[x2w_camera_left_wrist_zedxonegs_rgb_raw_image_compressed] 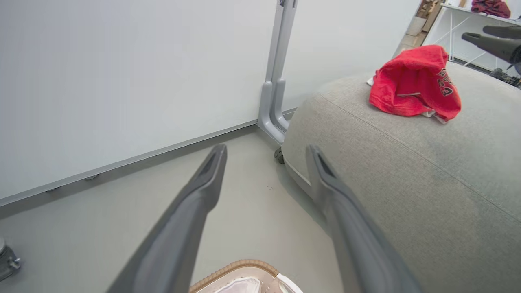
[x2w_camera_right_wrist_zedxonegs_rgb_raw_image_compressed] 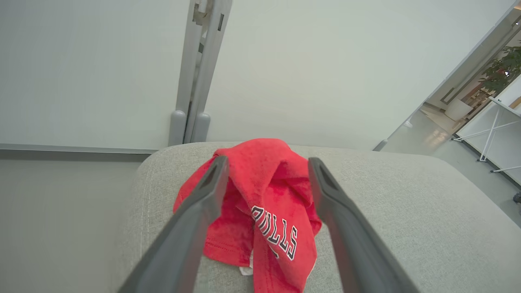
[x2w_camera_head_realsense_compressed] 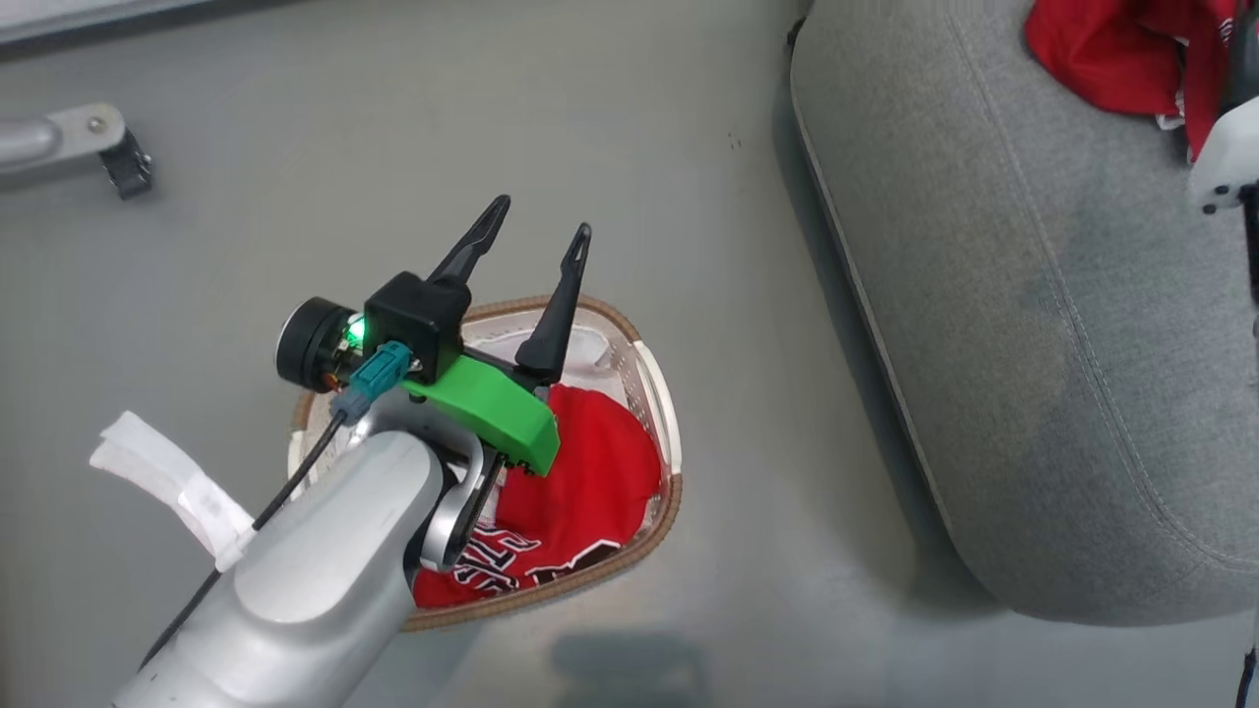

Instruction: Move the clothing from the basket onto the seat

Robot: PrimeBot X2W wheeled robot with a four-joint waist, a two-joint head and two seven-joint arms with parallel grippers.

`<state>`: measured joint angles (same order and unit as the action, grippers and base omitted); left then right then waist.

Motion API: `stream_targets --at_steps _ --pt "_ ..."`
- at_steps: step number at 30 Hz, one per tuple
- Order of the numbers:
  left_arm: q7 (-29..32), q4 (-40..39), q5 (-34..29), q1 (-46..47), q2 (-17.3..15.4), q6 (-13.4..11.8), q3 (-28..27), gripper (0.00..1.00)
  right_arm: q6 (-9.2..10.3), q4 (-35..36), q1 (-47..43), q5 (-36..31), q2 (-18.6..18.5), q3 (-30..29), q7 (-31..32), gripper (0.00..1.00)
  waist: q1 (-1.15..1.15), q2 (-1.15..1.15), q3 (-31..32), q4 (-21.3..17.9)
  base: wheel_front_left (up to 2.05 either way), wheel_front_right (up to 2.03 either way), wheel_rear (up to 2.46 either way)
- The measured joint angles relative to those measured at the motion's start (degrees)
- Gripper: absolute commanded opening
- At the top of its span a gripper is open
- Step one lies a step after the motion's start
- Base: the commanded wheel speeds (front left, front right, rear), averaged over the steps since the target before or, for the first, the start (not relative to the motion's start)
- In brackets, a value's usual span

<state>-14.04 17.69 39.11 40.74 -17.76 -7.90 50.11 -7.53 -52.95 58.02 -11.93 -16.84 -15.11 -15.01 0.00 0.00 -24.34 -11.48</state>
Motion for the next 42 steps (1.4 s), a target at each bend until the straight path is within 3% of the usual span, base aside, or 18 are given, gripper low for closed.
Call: stream_targets --at_steps 8,15,23,31,42 --pt "-1.0 2.3 2.1 -8.3 0.2 -1.2 -6.8 1.00 0.00 5.5 -11.2 6.4 3.6 5.2 -0.1 1.00 0.00 0.00 8.2 3.5 0.00 0.00 0.00" --pt "-1.1 0.8 -0.2 -18.8 0.3 -2.5 -16.1 1.00 0.01 14.4 -22.0 10.5 8.4 7.3 -0.1 1.00 0.00 0.00 13.6 7.5 0.00 0.00 0.00" --pt "-1.1 -0.8 -3.7 -28.0 3.0 -1.2 -24.2 1.00 0.01 24.1 -34.5 13.1 13.3 8.8 -0.1 1.00 0.00 0.00 18.4 11.1 0.00 0.00 0.00" --pt "-1.1 -3.0 -6.6 -35.5 4.6 0.5 -29.8 1.00 0.01 31.5 -45.4 17.2 14.0 11.3 -0.1 1.00 0.00 0.00 22.3 12.8 0.00 0.00 0.00" --pt "-1.1 -5.3 -9.1 -40.9 6.2 2.4 -32.5 1.00 0.01 37.1 -54.1 22.0 14.1 14.3 -0.1 1.00 0.00 0.00 24.5 12.8 0.00 0.00 0.00"
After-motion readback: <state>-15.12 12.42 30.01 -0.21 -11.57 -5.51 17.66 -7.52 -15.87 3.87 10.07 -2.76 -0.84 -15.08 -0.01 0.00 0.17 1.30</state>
